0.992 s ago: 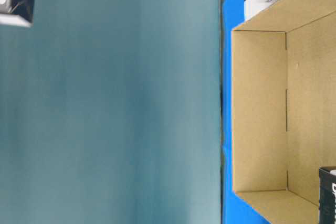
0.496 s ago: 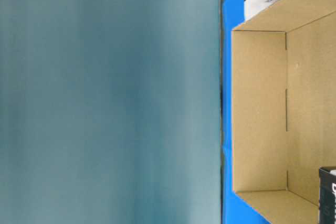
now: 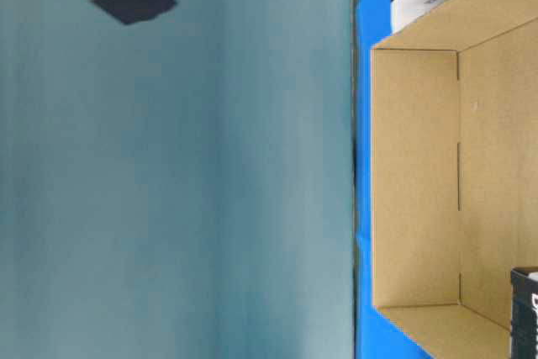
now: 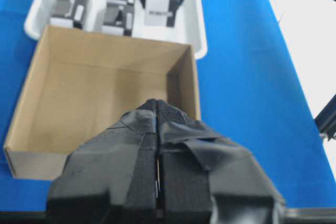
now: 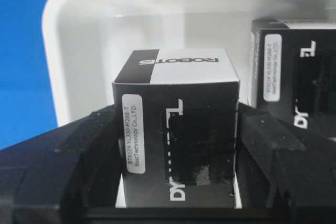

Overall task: Pick the box from inside the cardboard box.
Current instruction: 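Lower the servo box into the white tray and open the right gripper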

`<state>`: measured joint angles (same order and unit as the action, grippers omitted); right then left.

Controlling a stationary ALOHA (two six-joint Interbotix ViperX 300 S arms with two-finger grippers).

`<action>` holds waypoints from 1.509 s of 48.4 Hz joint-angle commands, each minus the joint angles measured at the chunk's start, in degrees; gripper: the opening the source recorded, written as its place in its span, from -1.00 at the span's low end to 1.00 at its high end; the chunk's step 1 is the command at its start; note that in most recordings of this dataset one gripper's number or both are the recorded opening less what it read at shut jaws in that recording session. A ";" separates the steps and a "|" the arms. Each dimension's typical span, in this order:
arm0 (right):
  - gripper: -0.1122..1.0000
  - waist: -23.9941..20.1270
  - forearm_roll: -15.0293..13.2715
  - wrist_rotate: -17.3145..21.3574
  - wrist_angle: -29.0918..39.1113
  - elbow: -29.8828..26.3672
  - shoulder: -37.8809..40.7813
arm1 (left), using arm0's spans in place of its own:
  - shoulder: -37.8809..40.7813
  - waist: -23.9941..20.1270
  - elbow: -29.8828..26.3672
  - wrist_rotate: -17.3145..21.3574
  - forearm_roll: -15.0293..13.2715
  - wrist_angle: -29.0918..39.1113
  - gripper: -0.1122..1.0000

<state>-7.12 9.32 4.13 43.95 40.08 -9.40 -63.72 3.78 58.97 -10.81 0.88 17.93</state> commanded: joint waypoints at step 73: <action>0.85 -1.14 0.53 4.75 -9.76 0.79 7.91 | 0.35 0.09 -1.23 -0.53 0.18 2.20 -0.91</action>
<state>-8.17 9.67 8.79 34.19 42.01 -1.14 -63.72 3.78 58.97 -11.25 0.88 20.48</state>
